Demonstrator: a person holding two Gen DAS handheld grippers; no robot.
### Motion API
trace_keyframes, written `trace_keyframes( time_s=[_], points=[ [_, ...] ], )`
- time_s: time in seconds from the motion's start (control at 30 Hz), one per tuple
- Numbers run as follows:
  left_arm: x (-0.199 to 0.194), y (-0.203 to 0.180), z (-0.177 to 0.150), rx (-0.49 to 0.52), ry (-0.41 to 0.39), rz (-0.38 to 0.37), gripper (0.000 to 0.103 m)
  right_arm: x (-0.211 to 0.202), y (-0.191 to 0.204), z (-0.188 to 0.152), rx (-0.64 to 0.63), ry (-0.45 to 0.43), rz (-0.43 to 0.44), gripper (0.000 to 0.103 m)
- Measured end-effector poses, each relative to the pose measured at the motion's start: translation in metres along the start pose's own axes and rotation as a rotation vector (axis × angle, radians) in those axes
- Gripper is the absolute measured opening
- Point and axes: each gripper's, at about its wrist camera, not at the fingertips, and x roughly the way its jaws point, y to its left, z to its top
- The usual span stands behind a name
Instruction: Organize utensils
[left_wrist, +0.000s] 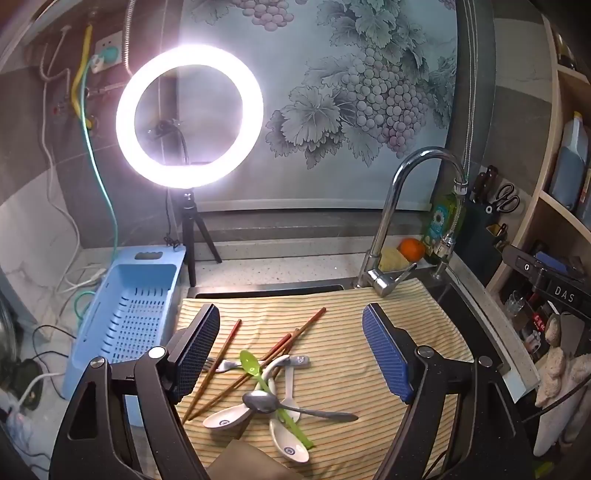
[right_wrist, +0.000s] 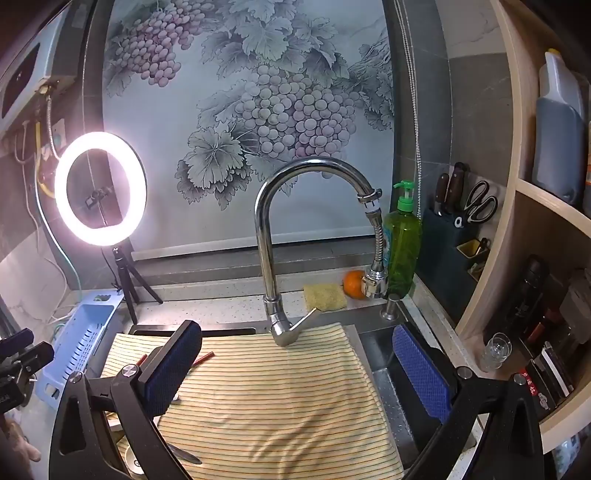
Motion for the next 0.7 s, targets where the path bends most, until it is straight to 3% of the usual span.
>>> trace_keyframes(
  time_s=[0.7],
  points=[
    [0.016, -0.001, -0.005, 0.015, 0.039, 0.007, 0.080, 0.008, -0.005, -0.002, 0.033, -0.001, 0.003, 0.102]
  ],
)
